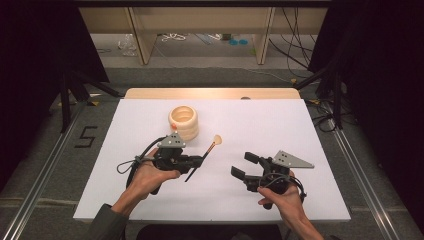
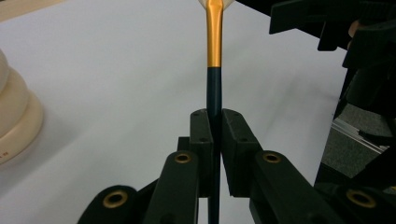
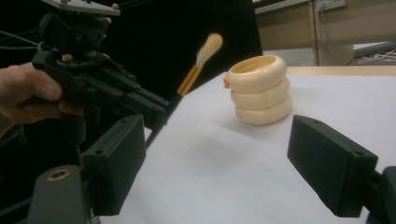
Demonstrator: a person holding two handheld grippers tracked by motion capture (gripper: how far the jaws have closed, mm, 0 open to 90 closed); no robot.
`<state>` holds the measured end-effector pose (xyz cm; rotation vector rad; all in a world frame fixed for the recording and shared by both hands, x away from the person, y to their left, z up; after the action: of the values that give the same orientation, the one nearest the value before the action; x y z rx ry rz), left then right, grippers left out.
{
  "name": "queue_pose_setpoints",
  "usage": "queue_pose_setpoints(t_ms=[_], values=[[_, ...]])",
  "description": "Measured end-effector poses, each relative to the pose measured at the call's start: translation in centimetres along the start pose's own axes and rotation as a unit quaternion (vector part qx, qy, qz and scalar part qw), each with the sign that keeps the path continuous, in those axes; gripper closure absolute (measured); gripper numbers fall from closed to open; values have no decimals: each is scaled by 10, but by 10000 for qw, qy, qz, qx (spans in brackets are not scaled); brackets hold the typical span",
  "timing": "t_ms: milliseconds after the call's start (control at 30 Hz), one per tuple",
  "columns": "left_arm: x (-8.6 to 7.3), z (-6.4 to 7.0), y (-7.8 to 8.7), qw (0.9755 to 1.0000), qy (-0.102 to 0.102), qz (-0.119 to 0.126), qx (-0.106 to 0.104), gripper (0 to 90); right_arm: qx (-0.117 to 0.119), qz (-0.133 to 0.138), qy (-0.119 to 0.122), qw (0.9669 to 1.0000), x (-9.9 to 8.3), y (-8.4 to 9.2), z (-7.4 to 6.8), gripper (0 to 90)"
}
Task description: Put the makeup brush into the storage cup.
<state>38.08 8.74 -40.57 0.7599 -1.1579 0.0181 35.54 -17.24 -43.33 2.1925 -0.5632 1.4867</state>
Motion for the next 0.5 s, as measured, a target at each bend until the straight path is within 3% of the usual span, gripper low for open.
queue_pose_setpoints(t_ms=[167,400,500], values=[[1,2,0,10000,-30,45,3,834,206,-43,-86,9997,0,-12,-4,239],[4,5,1,9998,-67,166,-48,834,303,-87,-88,9995,1,-27,-9,262],[6,7,3,9997,-93,206,23,834,346,-24,-123,9993,3,-30,-10,273]])
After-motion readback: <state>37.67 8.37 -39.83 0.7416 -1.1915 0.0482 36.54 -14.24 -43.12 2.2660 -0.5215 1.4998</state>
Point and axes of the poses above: each handheld gripper's, and its own axes: y roughly backward along the jaws, x roughly out of its top, z roughly to its right, the point moved 3 cm from there along -y, roughly forward along the jaws, and after that the axes turned 2 degrees about z, right-handed, at the moved point
